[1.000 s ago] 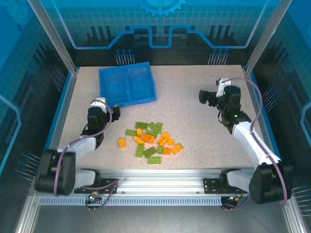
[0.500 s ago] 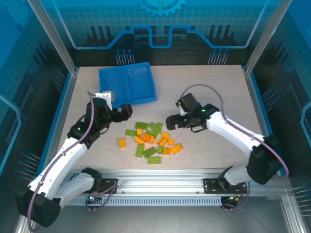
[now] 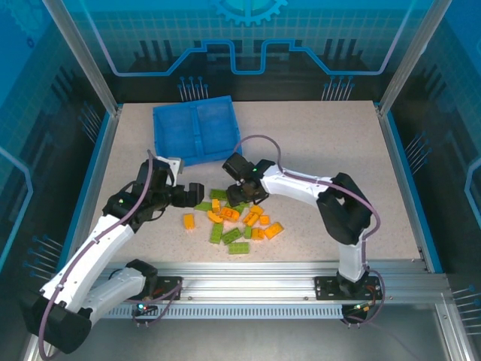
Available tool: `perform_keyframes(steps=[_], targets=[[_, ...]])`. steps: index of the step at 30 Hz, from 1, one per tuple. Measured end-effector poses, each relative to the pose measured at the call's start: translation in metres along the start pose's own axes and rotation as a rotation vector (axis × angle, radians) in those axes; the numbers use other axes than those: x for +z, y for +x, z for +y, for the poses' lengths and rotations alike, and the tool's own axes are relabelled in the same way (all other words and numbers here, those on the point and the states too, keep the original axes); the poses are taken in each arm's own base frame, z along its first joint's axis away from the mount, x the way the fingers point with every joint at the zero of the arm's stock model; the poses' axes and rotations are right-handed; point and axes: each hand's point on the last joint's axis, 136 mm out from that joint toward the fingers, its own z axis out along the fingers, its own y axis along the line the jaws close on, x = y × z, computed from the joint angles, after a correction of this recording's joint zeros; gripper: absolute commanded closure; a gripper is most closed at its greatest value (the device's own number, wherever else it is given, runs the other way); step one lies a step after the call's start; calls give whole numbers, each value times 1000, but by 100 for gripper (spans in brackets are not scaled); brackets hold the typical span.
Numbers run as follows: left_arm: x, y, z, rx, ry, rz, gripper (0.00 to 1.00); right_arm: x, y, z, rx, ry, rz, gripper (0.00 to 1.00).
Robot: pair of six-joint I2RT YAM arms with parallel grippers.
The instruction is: Sort the legos into containers by color
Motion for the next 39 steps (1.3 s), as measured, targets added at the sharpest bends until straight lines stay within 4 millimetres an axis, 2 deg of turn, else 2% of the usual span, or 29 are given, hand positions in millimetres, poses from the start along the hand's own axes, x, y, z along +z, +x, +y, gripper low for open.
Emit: perform_keyframes(steps=[7, 10, 15, 21, 23, 25, 29, 32, 34, 36, 39], targets=[[0, 1, 0, 13, 0, 1, 1, 25, 1, 2, -87, 46, 54, 48], [0, 1, 0, 30, 0, 1, 1, 32, 3, 1, -108, 64, 82, 50], [0, 1, 0, 39, -1, 1, 1, 32, 2, 2, -123, 72, 95, 60], [0, 0, 0, 56, 0, 0, 1, 28, 1, 2, -123, 77, 95, 65], [0, 0, 0, 56, -1, 0, 1, 21, -2, 0, -123, 85, 82, 65], [0, 0, 0, 56, -1, -2, 1, 5, -10, 0, -120, 85, 42, 66], [-5, -2, 0, 44, 0, -20, 1, -51, -42, 4, -113, 60, -107, 67], [-8, -4, 1, 13, -3, -34, 1, -94, -87, 14, -104, 25, -262, 67], [-10, -6, 2, -20, -13, -41, 1, -114, -119, 18, -93, 9, -349, 67], [-12, -9, 4, -56, -22, -51, 1, -124, -153, 18, -80, 8, -425, 66], [-14, -10, 4, -105, -20, -60, 1, -118, -201, 12, -62, 24, -498, 66]])
